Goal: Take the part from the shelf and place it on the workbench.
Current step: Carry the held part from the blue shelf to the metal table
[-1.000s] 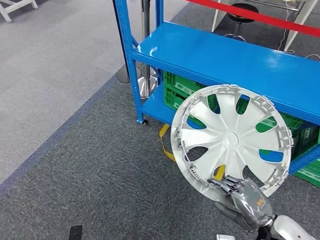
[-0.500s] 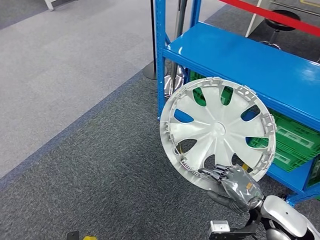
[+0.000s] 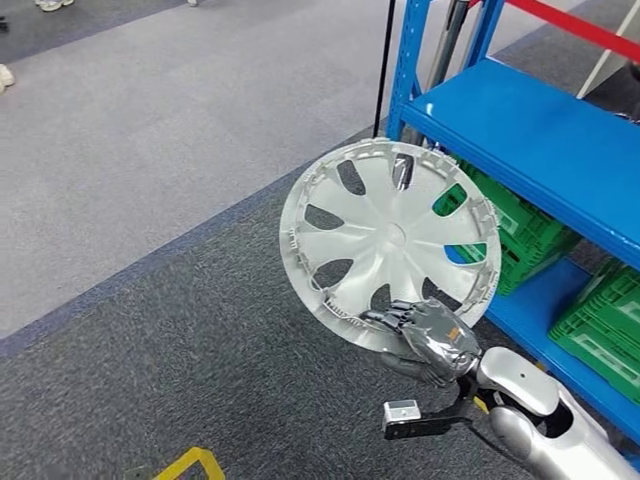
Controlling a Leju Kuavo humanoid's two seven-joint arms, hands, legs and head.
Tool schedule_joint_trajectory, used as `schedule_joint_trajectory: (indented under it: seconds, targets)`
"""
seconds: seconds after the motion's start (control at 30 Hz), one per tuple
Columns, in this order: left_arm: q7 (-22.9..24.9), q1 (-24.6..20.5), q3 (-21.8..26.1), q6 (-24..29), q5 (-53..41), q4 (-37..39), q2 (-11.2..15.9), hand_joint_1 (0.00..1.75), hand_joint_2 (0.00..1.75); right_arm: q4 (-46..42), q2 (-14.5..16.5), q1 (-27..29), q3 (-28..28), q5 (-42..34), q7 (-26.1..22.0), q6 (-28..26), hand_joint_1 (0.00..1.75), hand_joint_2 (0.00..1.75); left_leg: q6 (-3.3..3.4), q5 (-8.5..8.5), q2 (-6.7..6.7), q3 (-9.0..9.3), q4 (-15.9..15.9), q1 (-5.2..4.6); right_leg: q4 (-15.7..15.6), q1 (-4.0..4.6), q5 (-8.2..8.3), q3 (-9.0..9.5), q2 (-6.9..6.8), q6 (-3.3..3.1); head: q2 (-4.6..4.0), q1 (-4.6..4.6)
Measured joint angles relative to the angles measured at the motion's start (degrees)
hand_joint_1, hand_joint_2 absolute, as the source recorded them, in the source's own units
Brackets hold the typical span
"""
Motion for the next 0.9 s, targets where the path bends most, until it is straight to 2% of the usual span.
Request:
schedule_joint_trajectory:
  seconds: [0.03,0.07,0.1,0.13,0.2,0.27,0.3,0.33,0.37,0.43,0.47,0.5,0.53,0.57,0.6,0.67,0.73,0.77,0.8,0.83,0.87,0.9]
  targets:
    - [0.01,0.07,0.12,-0.07,-0.01,0.0,0.03,0.0,1.75,0.3,0.18,-0.42,0.32,-0.18,-0.05,0.13,1.75,1.75,-0.38,0.19,-0.71,-0.37,0.12,0.08,-0.27,0.07,-0.06,0.18,-0.14,-0.12,0.01,-0.03]
    - [0.02,0.2,0.25,-0.06,-0.01,-0.01,0.1,0.0,1.75,0.56,0.4,-0.85,0.63,-0.34,-0.09,0.29,1.75,1.75,-0.71,0.31,-1.15,-0.58,0.07,0.22,-0.23,0.12,0.03,0.16,-0.83,-0.34,0.01,-0.04]
    - [0.05,0.33,0.4,-0.01,-0.01,-0.01,0.14,0.0,1.75,0.8,0.64,-1.26,0.93,-0.51,-0.12,0.44,1.75,1.75,-1.05,0.1,-0.49,-0.76,0.4,0.16,-0.39,0.11,0.11,0.32,-1.52,-0.6,0.01,-0.12]
    - [0.13,0.37,0.55,0.09,-0.03,-0.01,0.17,0.0,1.75,1.02,0.84,-1.62,1.18,-0.64,-0.14,0.56,1.75,1.75,-1.41,-0.58,0.86,-1.24,1.5,0.11,-0.58,0.08,0.17,0.54,-2.31,-0.9,0.01,-0.32]
    - [0.58,0.27,0.8,0.27,-0.21,-0.02,0.18,0.0,1.75,1.38,1.01,-2.08,1.63,-0.84,-0.17,0.68,1.75,1.75,-2.11,-3.47,4.49,-3.72,7.02,0.17,-0.78,0.24,0.07,0.94,-4.02,-1.39,0.01,-0.65]
    - [1.23,0.23,0.93,0.44,-0.5,-0.02,0.18,0.0,1.75,1.77,1.03,-2.34,2.05,-0.92,-0.16,0.66,1.75,1.75,-2.52,-6.13,5.84,-7.02,13.94,0.58,-0.79,0.47,-0.15,1.18,-5.75,-1.64,0.01,-0.71]
    - [1.51,0.3,0.97,0.53,-0.59,-0.02,0.18,0.0,1.75,1.95,1.09,-2.43,2.27,-0.92,-0.08,0.64,1.75,1.75,-2.61,-6.28,5.99,-7.81,15.57,0.72,-0.79,0.53,-0.28,1.31,-6.55,-1.67,0.01,-0.73]
    - [1.73,0.4,1.03,0.6,-0.65,-0.02,0.18,0.0,1.75,2.14,1.2,-2.52,2.55,-0.91,0.03,0.61,1.75,1.75,-2.62,-5.35,6.09,-7.56,15.02,0.8,-0.79,0.56,-0.42,1.47,-7.31,-1.66,0.01,-0.73]
    - [1.88,0.48,1.12,0.64,-0.68,-0.02,0.18,0.0,1.75,2.31,1.37,-2.64,2.85,-0.83,0.19,0.6,1.75,1.75,-2.54,-3.59,6.36,-6.27,12.37,0.84,-0.79,0.58,-0.58,1.68,-8.03,-1.6,0.01,-0.73]
    - [2.02,0.52,1.28,0.57,-0.73,-0.02,0.18,0.0,1.75,2.65,1.74,-3.01,3.41,-0.56,0.63,0.58,1.75,1.75,-2.13,-0.39,8.43,-2.57,4.77,0.42,-0.78,0.73,-0.98,2.07,-9.32,-1.3,0.01,-0.75]
    - [2.02,0.46,1.33,0.51,-0.76,-0.02,0.17,0.0,1.75,2.82,1.86,-3.22,3.62,-0.39,0.81,0.57,1.75,1.75,-1.76,0.3,9.44,-1.31,2.08,0.11,-0.82,0.86,-1.15,2.19,-9.84,-1.04,0.01,-0.74]
    - [2.02,0.43,1.35,0.45,-0.78,-0.02,0.16,0.0,1.75,2.99,1.95,-3.43,3.81,-0.27,0.95,0.57,1.75,1.75,-1.41,0.34,10.11,-0.74,0.69,-0.22,-0.91,0.99,-1.29,2.28,-10.36,-0.78,0.01,-0.73]
    - [2.02,0.45,1.37,0.42,-0.79,-0.02,0.17,0.0,1.75,3.15,2.09,-3.64,4.02,-0.17,1.02,0.56,1.75,1.75,-1.05,0.11,10.07,-0.69,0.36,-0.52,-1.08,1.11,-1.37,2.39,-10.9,-0.48,0.01,-0.73]
    - [2.02,0.5,1.38,0.43,-0.8,-0.03,0.2,0.0,1.75,3.28,2.27,-3.83,4.24,-0.11,1.06,0.57,1.75,1.75,-0.62,0.18,9.44,-0.63,0.11,-0.49,-1.31,1.1,-1.48,2.65,-11.43,-0.15,0.01,-0.73]
    - [2.02,0.63,1.4,0.44,-0.8,-0.04,0.24,0.0,1.75,3.38,2.46,-3.99,4.43,-0.08,1.08,0.57,1.75,1.75,-0.28,0.27,8.84,-0.41,-0.25,-0.42,-1.27,1.02,-1.78,2.78,-11.3,0.14,0.01,-0.71]
    - [2.01,0.63,1.43,0.45,-0.83,-0.06,0.32,0.0,1.75,3.54,2.75,-4.19,4.65,-0.08,1.08,0.56,1.75,1.75,0.49,0.51,7.62,0.09,-0.88,-0.12,1.36,0.84,-3.56,1.64,-8.88,0.47,0.0,-0.58]
    - [2.0,0.48,1.44,0.43,-0.87,-0.06,0.27,0.0,1.75,3.78,2.81,-4.18,4.76,-0.05,1.07,0.54,1.75,1.75,0.96,0.54,6.32,0.19,-1.0,-0.03,8.36,0.81,-6.61,-2.17,-5.83,0.41,-0.01,-0.38]
    - [2.0,0.43,1.44,0.41,-0.88,-0.06,0.24,0.0,1.75,3.93,2.81,-4.15,4.86,-0.04,1.07,0.55,1.75,1.75,1.07,0.52,5.57,0.2,-0.99,-0.05,12.03,0.86,-7.71,-4.36,-5.18,0.4,-0.01,-0.31]
    - [2.0,0.43,1.44,0.4,-0.88,-0.06,0.2,0.0,1.75,4.09,2.82,-4.11,4.97,-0.03,1.08,0.55,1.75,1.75,1.11,0.49,4.78,0.24,-0.97,-0.08,14.23,0.9,-7.82,-5.98,-4.9,0.38,-0.01,-0.31]
    - [2.0,0.46,1.45,0.4,-0.87,-0.06,0.19,0.0,1.75,4.25,2.83,-4.08,5.07,-0.03,1.09,0.56,1.75,1.75,1.13,0.47,3.96,0.29,-0.94,-0.1,14.37,0.94,-6.8,-6.67,-4.78,0.32,-0.01,-0.31]
    - [2.0,0.5,1.45,0.4,-0.87,-0.06,0.19,0.0,1.75,4.38,2.83,-4.08,5.13,-0.04,1.09,0.56,1.75,1.75,1.1,0.45,3.15,0.36,-0.89,-0.1,12.31,0.93,-4.77,-6.26,-4.6,0.22,-0.01,-0.31]
    - [2.0,0.52,1.46,0.4,-0.86,-0.06,0.17,0.0,1.75,4.46,2.83,-4.09,5.16,-0.04,1.1,0.56,1.75,1.75,1.04,0.41,2.37,0.42,-0.8,-0.09,8.62,0.88,-2.2,-4.97,-4.02,0.09,-0.01,-0.31]
